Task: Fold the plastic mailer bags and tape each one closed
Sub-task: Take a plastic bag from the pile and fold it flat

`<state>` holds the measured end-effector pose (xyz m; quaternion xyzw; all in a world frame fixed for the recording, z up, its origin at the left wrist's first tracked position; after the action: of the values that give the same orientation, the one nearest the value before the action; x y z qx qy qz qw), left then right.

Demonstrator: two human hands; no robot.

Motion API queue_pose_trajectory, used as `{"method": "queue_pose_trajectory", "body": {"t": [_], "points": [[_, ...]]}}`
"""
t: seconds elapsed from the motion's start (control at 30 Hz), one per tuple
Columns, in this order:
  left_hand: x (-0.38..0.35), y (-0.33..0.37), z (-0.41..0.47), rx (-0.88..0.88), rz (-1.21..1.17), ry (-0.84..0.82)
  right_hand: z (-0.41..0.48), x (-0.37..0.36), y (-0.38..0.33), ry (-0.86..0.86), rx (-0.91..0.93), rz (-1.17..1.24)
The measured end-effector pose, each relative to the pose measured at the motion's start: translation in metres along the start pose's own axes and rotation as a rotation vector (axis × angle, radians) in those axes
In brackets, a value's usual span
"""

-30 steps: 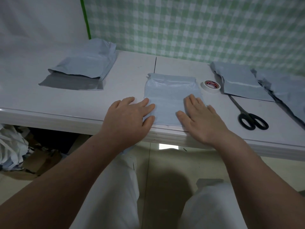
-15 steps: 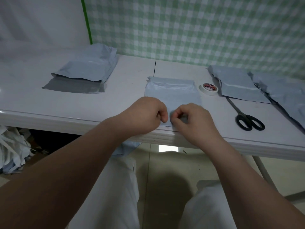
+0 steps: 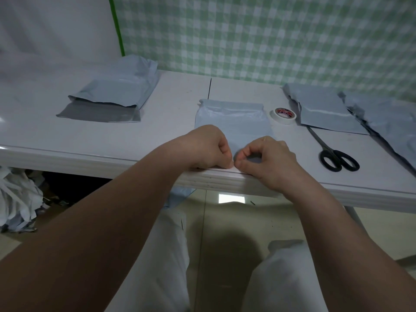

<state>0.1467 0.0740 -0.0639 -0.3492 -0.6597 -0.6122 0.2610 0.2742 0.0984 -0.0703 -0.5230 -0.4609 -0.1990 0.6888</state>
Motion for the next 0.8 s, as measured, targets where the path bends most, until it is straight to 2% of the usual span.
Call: {"method": "queue_pose_trajectory", "body": {"t": [0.2, 0.6, 0.8], "points": [[0.006, -0.010, -0.002, 0.041, 0.022, -0.016, -0.003, 0.006, 0.008, 0.025, -0.011, -0.011], [0.027, -0.034, -0.023, 0.060, 0.092, 0.020, -0.004, 0.015, 0.036, 0.050, -0.013, 0.113], [0.031, -0.043, -0.027, 0.067, 0.054, 0.043, -0.008, 0.023, 0.051, 0.077, -0.048, 0.125]]}}
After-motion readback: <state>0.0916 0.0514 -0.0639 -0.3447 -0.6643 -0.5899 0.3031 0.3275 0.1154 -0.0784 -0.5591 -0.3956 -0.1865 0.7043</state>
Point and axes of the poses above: each hand's wrist, its own z-axis towards the middle knuckle, its own x-axis out of the back of the hand, y = z × x, the point moved 7 cm from there along z, towards the middle knuckle, and after that the axes turned 3 degrees about -x, right-handed, at the moved point
